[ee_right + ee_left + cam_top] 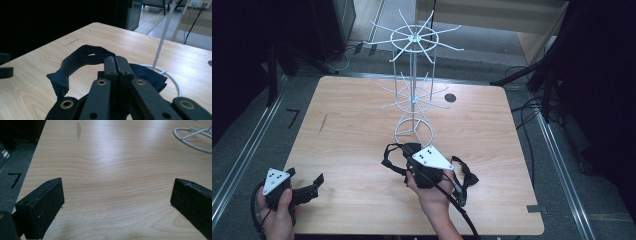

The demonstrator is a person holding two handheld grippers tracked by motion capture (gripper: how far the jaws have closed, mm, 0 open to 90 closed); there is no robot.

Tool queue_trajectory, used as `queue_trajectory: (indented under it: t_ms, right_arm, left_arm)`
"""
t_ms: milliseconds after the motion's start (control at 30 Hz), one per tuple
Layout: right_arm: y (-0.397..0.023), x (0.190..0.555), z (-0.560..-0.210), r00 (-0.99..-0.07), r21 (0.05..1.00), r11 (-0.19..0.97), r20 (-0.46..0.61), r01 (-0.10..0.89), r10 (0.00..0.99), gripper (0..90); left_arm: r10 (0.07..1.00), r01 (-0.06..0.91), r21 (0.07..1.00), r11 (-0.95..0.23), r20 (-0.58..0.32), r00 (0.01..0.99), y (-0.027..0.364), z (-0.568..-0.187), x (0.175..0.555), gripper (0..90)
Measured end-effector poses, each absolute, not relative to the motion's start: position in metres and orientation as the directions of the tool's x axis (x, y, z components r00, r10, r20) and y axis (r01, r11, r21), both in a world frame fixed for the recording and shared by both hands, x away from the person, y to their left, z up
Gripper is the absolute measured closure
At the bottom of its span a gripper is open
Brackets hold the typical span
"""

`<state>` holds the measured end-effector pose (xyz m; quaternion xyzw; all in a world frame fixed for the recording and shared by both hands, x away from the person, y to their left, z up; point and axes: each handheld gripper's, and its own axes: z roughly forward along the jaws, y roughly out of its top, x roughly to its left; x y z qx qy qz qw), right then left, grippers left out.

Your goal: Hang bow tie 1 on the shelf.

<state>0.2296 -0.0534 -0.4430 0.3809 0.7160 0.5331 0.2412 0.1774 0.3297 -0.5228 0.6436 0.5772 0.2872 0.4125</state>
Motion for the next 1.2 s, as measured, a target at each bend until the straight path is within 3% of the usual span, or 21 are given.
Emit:
queue_trajectory:
  t_ms: [1200]
  right_arm:
    - [-0.059,0.226,-0.409,-0.555,0.975,0.063,0.067,0.211,0.829,89.6]
  left_arm:
    - [0.98,0.506,0.862,0.006,-0.106,0.169,0.329,-0.523,0.178,0.0]
